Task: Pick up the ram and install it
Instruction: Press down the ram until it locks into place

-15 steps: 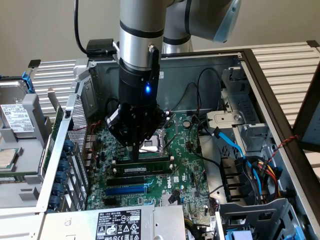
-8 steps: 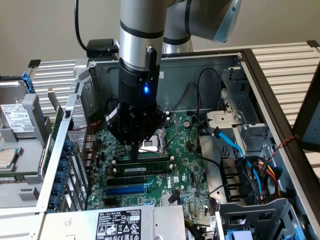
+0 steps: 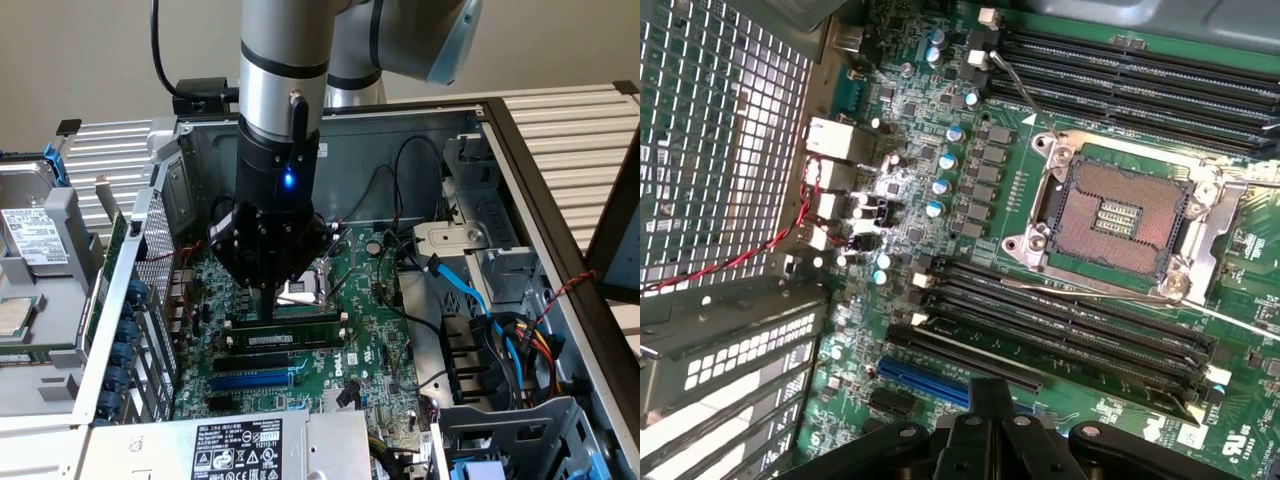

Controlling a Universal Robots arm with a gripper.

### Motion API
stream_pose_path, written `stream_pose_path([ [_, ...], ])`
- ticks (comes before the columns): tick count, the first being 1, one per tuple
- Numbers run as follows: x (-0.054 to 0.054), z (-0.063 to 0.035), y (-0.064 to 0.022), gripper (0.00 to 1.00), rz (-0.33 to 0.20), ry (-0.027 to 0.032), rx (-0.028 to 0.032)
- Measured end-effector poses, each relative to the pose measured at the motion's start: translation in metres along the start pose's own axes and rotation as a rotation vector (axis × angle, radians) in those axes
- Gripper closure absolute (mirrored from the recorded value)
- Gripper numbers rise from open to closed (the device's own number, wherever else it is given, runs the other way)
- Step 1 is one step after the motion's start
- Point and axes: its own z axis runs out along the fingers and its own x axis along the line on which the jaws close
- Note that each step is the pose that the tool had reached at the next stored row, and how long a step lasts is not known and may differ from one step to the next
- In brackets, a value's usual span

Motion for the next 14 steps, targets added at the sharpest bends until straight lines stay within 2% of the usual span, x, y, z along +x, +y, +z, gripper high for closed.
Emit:
stream_pose_path([
  [8,0.0,0.0,0.0,0.89,0.085,0.0061,-0.0141],
  [14,0.0,0.0,0.0,0.89,0.089,0.0066,-0.015],
])
